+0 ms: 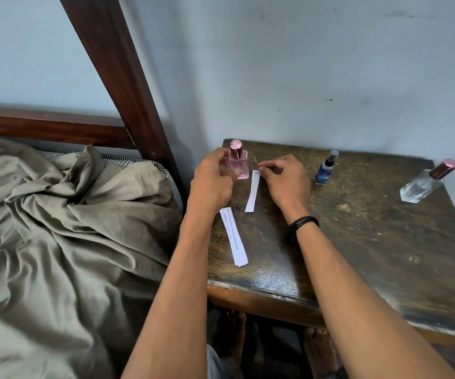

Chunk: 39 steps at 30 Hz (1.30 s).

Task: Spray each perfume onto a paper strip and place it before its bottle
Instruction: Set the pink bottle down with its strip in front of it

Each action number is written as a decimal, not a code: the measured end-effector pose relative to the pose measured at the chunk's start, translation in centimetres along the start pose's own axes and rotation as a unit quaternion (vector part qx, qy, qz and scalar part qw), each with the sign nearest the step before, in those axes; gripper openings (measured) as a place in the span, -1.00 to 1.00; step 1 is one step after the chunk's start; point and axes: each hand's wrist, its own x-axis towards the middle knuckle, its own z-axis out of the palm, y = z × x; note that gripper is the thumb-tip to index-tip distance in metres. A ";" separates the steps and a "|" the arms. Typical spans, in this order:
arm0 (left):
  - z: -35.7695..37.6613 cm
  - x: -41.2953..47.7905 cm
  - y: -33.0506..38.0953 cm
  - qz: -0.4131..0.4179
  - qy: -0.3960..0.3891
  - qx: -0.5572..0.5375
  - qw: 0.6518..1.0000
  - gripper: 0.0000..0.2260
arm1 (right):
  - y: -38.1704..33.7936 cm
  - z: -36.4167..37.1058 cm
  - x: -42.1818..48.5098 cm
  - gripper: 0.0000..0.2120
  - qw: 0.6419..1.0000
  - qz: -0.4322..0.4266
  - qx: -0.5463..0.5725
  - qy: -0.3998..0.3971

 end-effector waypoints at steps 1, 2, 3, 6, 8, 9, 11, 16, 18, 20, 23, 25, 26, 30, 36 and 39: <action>0.2 0.1 0.0 0.002 -0.001 -0.006 1.000 -0.72 | -0.1 0.0 0.0 -0.90 1.000 0.007 0.010 0.006; 0.3 0.1 0.1 0.004 -0.001 -0.011 1.000 -0.74 | -0.1 0.0 -0.1 -0.90 1.000 0.016 0.022 0.014; 0.5 0.3 0.2 0.006 -0.001 -0.016 1.000 -0.75 | -0.2 0.0 -0.2 -0.90 0.999 0.026 0.037 0.026; 1.0 0.9 0.4 0.011 -0.006 -0.016 1.000 -0.73 | -0.4 -0.1 -0.4 -0.90 0.994 0.054 0.073 0.053; 1.4 1.4 0.4 0.017 -0.014 -0.006 1.000 -0.71 | -0.6 -0.1 -0.5 -0.89 0.993 0.063 0.084 0.056; 1.6 1.6 0.4 0.021 -0.017 -0.006 1.000 -0.71 | -0.6 -0.2 -0.5 -0.89 0.992 0.067 0.091 0.057; 1.8 1.9 0.5 0.026 -0.022 -0.006 0.999 -0.71 | -0.7 -0.2 -0.6 -0.88 0.991 0.071 0.098 0.060; 2.5 2.8 0.9 0.021 -0.027 -0.003 0.999 -0.67 | -0.7 -0.2 -0.7 -0.88 0.994 0.059 0.083 0.049; 2.8 3.0 0.8 0.026 -0.035 0.001 0.999 -0.67 | -0.7 -0.2 -0.7 -0.88 0.994 0.057 0.084 0.049; 3.1 3.0 0.6 0.030 -0.045 0.004 0.999 -0.70 | -0.7 -0.2 -0.7 -0.87 0.993 0.057 0.086 0.050; 3.3 3.0 0.5 0.031 -0.055 0.000 0.998 -0.72 | -0.6 -0.2 -0.6 -0.88 0.994 0.050 0.084 0.048; 3.4 3.0 0.5 0.032 -0.055 -0.001 0.998 -0.73 | -0.7 -0.2 -0.7 -0.89 0.995 0.045 0.081 0.043; 3.4 3.0 0.5 0.033 -0.056 -0.001 0.998 -0.74 | -0.7 -0.2 -0.7 -0.89 0.995 0.042 0.078 0.041; 3.5 2.9 0.5 0.034 -0.060 0.011 0.998 -0.74 | -0.8 -0.2 -0.8 -0.87 0.996 0.042 0.070 0.035; 3.7 3.0 0.1 0.031 -0.057 0.011 0.998 -0.72 | -0.7 -0.2 -0.8 -0.85 0.997 0.040 0.062 0.031; 3.7 2.9 0.3 0.029 -0.056 0.005 0.998 -0.72 | -0.7 -0.2 -0.8 -0.84 0.997 0.041 0.061 0.032</action>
